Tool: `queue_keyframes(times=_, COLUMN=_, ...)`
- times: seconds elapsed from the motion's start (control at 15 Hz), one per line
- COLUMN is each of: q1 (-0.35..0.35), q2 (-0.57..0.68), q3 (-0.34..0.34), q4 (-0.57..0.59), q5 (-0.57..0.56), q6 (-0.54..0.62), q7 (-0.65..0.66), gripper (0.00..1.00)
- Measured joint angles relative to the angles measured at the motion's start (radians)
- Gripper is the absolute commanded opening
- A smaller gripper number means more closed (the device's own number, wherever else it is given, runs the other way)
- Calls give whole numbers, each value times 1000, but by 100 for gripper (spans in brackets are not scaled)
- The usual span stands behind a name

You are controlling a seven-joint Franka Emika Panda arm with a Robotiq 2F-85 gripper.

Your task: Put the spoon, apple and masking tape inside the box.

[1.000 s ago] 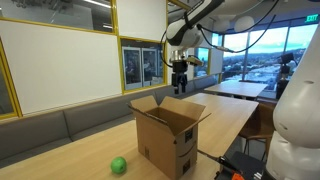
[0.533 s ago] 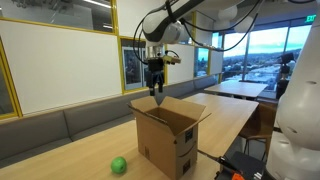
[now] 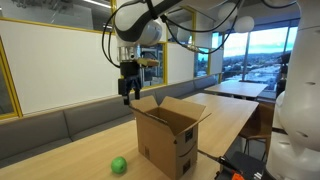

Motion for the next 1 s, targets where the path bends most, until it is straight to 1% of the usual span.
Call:
queue_keyframes(times=0.33, q1=70, q2=100, q3=74, q4=40, q5=30, q6=3, q7=97, gripper=100)
queue_keyframes(times=0.53, q1=109, q2=153, q3=103, q4=30, q5=35, q6=31, q7=207, gripper=100)
queue_keyframes(times=0.8, q1=159, q2=222, q3=112, q4=-27, q5=31, q6=149, q7=402, gripper=100)
queue_keyframes(times=1.0, q1=177, q2=275, q3=106, q4=-78, q5=8, q6=263, q7=529, gripper=100)
